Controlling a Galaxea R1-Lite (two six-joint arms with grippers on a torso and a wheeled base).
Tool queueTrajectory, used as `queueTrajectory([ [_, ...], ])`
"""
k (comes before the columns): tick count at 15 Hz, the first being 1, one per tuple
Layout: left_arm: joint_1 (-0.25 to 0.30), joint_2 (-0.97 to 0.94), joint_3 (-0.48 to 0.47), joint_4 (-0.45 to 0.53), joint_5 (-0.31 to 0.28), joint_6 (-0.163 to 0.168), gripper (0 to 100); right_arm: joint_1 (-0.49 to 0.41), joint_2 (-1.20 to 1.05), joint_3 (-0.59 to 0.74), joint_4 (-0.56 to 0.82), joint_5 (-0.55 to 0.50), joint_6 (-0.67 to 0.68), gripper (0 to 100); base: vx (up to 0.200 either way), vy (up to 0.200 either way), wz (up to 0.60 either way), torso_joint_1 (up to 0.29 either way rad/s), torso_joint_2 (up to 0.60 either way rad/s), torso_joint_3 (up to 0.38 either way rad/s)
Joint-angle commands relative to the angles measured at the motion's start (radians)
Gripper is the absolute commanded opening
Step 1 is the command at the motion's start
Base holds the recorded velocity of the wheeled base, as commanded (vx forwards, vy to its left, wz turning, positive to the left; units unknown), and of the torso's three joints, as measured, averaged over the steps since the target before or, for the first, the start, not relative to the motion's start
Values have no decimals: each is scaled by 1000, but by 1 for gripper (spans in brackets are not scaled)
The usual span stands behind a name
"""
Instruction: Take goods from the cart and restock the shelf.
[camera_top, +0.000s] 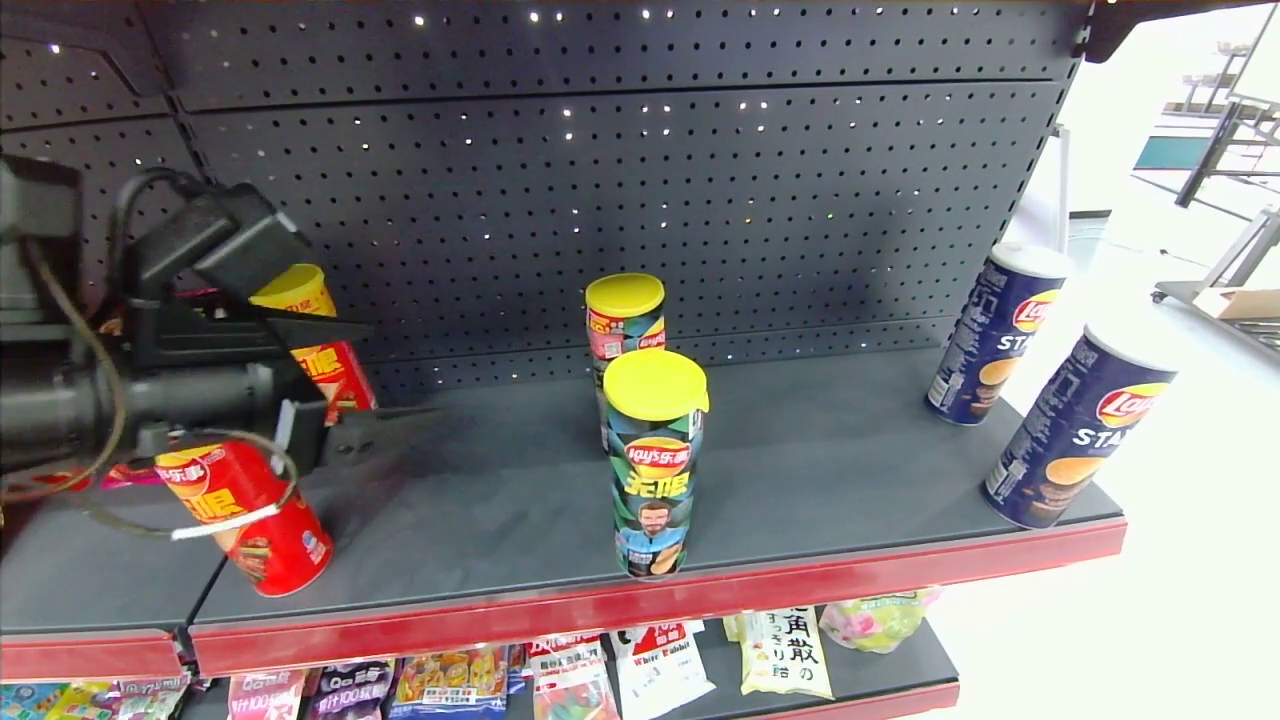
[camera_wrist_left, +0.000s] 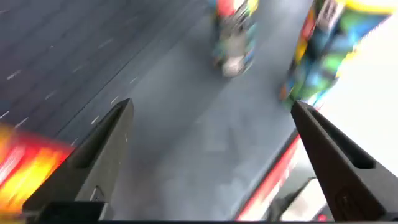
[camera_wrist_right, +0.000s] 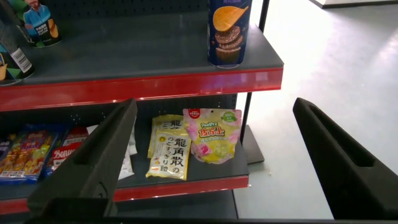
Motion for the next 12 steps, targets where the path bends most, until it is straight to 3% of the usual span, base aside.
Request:
queueTrajectory([
  [1,3,-402,136,160,247,-4,100,1,1,0,0,1,0,100,0,0,0,0,0,0],
  [2,3,-470,157,186,298,-21,100,1,1,0,0,1,0,100,0,0,0,0,0,0],
  [3,1,-563,193,195,359,-77,100,1,1,0,0,1,0,100,0,0,0,0,0,0],
  [7,9,-815,289,189,388,-346,100,1,1,0,0,1,0,100,0,0,0,0,0,0],
  [9,9,-922,371,197,397,-378,100,1,1,0,0,1,0,100,0,0,0,0,0,0],
  [12,31,-1022,466,266,474,-413,100,1,1,0,0,1,0,100,0,0,0,0,0,0],
])
